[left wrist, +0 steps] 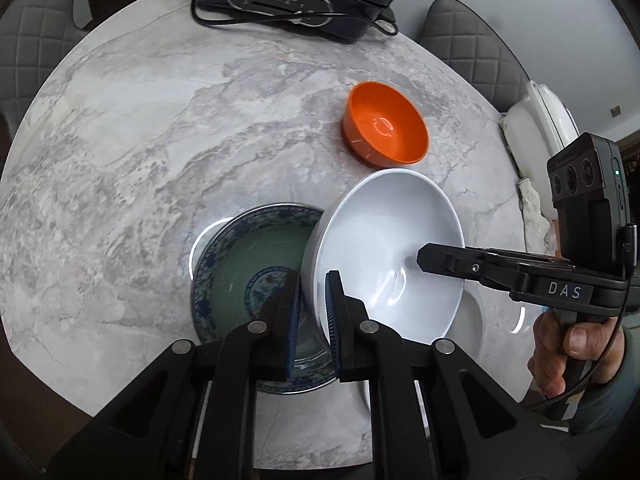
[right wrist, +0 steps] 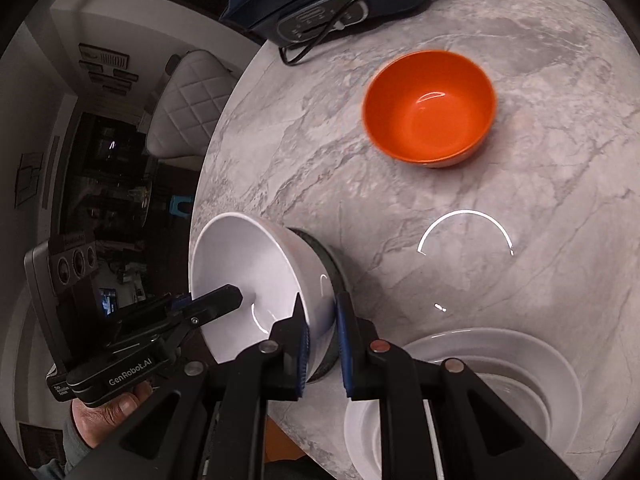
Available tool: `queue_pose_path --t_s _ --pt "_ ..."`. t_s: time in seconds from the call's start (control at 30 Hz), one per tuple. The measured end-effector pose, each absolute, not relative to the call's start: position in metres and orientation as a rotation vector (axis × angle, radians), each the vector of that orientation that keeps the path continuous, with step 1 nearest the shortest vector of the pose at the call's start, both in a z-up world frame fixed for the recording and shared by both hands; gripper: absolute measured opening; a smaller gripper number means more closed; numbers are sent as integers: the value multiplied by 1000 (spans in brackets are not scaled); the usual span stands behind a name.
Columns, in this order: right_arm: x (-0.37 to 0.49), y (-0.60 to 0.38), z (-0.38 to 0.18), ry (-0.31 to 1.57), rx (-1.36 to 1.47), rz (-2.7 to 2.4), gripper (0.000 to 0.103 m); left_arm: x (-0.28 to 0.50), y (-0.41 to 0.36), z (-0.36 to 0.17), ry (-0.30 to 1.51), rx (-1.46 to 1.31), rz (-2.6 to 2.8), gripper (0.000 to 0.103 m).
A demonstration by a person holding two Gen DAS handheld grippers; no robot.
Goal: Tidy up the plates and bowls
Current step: 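Lift the white bowl with the left tool and carry it over the blue-and-white bowl, then lower the white bowl into the blue-and-white bowl and open the left tool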
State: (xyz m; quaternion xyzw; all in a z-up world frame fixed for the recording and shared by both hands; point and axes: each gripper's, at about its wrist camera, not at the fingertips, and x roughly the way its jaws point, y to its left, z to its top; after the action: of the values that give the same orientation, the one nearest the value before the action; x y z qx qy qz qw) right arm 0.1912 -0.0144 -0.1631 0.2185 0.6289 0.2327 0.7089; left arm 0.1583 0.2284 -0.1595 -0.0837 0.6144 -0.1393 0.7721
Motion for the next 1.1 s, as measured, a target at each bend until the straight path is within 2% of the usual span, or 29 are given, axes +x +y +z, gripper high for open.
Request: queue_pose_path --t_s 0.27,0.53,1.1 --pt "191 32 -185 1462 382 549 15 145 262 -189 1380 -202 -234 11" --pt "193 41 -202 1500 347 522 15 145 257 -212 1419 -196 -235 11" --pt "193 56 -206 1458 120 479 13 160 253 -237 1431 -196 -203 13"
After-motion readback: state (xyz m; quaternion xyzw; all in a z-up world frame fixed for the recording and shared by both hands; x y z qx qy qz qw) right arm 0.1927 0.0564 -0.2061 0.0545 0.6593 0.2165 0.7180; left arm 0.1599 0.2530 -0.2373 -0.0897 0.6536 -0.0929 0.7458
